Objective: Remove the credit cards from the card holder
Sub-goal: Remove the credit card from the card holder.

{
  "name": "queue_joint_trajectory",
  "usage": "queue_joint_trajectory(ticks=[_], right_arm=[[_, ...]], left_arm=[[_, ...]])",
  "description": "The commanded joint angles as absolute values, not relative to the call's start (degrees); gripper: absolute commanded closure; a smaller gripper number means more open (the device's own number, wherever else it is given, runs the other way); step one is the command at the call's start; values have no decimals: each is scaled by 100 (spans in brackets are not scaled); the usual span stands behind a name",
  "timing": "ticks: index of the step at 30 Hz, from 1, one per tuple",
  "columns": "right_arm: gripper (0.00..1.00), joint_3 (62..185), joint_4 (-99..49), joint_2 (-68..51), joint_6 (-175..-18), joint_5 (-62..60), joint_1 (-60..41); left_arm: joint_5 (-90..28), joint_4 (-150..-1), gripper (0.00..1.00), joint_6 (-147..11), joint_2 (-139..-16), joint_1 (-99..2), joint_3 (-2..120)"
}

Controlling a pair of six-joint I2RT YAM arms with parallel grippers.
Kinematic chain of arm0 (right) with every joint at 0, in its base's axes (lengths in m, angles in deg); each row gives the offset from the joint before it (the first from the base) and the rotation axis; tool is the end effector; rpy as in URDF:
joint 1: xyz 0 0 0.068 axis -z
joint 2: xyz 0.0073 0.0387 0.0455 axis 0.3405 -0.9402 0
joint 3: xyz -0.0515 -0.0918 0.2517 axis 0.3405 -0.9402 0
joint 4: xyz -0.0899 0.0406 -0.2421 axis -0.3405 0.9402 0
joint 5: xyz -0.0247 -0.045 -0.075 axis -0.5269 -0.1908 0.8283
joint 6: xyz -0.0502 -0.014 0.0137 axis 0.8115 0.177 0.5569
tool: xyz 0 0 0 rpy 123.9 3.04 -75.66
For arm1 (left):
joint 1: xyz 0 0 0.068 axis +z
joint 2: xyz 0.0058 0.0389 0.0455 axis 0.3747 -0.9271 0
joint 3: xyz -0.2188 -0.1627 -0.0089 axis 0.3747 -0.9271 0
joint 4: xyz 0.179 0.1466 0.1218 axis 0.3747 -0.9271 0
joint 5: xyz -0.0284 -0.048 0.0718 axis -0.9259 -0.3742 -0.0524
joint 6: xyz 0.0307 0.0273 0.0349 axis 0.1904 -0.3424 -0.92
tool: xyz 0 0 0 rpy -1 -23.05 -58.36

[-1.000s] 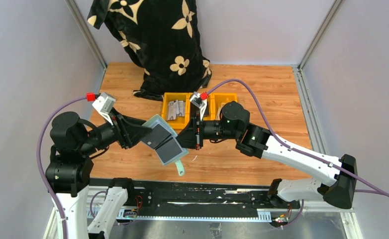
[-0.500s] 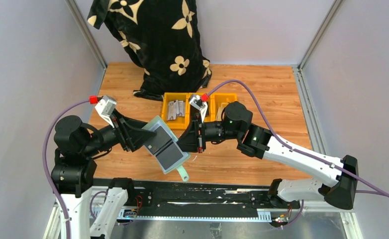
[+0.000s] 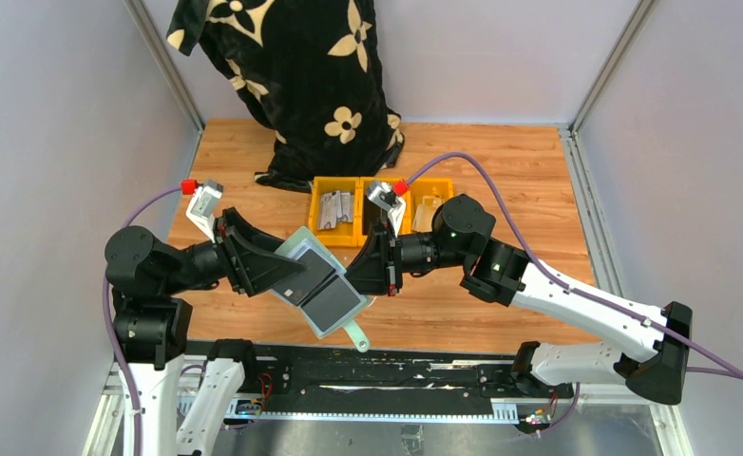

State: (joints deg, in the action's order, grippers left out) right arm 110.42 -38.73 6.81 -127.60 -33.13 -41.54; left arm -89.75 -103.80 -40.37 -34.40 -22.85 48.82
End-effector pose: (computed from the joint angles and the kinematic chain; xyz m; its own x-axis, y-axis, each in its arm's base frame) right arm 0.1037 0.2379 0.4196 -0.5388 0.0089 -0.8424 -0.8197 -0.2363 0.5218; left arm 0.0681 -0.0338 0.4338 -0.5398 -0.2425 -0.8061 0.7519 0.2916 -0.5913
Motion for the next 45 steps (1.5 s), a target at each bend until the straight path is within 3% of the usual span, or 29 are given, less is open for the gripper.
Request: queue_joint_trajectory(ticks=[1,8,13,18,21,24,26,31,37,45], right_arm=[[100,11356,-4239,710,-12682,-3271,-4198],[100,11440,-4091,681,-12600,-3254,-4188],[100,11626,-3989,547,-12596,-3383,-4188],[100,11726,-3887,498,-12553,-3539,-4184],[100,11752,-3857,515,-12529,-3615,-4188],[100,11761,-3845,529,-12500,-3661,-4188],[100,11785,-3833,507,-12478,-3687,-4184],[100,11849,-3836,442,-12460,-3777,-4188],[100,11907,-3790,430,-12431,-3858,-4188],[100,11885,-3645,490,-12310,-3933,-4207]], left_arm=[[-9510,-10173,46,-3646,-3230,-2298,4791],[-9723,-10294,51,-3688,-3128,-2298,4777],[-9546,-10597,49,-4243,-3004,-2293,4830],[-8285,-11833,48,-6003,-3009,-2297,5206],[-7631,-11867,47,-6266,-3006,-2298,5309],[-7203,-11856,55,-6427,-3006,-2293,5413],[-7612,-11778,63,-6357,-3018,-2297,5469],[-9257,-11757,66,-5870,-3171,-2297,5407],[-9449,-11751,44,-5793,-3156,-2298,5429],[-9055,-11747,43,-5973,-3125,-2298,5521]])
